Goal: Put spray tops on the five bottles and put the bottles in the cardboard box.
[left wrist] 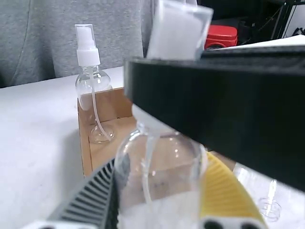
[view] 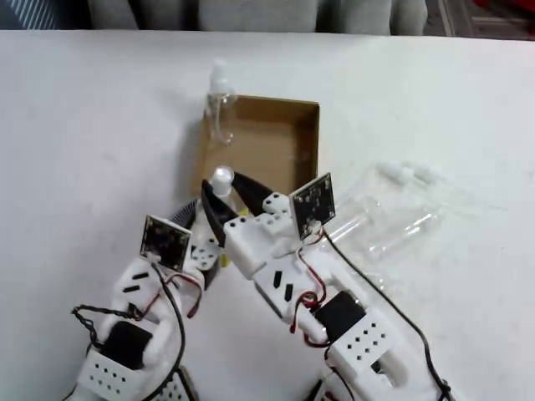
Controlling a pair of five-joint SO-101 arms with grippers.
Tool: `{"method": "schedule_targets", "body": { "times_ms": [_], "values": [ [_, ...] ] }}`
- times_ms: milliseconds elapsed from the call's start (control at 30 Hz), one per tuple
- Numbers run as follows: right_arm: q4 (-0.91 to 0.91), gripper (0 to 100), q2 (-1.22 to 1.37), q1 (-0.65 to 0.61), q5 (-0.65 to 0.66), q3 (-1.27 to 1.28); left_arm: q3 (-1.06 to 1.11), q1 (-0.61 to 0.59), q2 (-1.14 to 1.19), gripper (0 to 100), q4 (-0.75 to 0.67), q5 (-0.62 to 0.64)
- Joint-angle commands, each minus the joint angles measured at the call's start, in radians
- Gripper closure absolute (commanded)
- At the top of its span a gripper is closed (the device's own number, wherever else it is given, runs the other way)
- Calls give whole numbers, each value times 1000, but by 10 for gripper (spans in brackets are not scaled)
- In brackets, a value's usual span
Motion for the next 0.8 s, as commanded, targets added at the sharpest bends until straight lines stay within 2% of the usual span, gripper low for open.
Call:
{"method": "schedule_targets", "body": {
  "times_ms": [0,200,300,567,767],
  "values": [
    [2,984,-8,-30,-9,-3,-3,-4,-15,979,-12,-9],
    [10,984,-8,-33,5,-2,-3,-4,-15,979,-12,-9],
    [13,974,-8,-35,61,0,-3,-4,-15,979,-12,-9],
    [87,772,-19,-36,66,-6,-3,-4,-15,979,-12,-9],
    [131,733,-85,-36,69,-6,-3,-4,-15,979,-12,-9]
  ]
}}
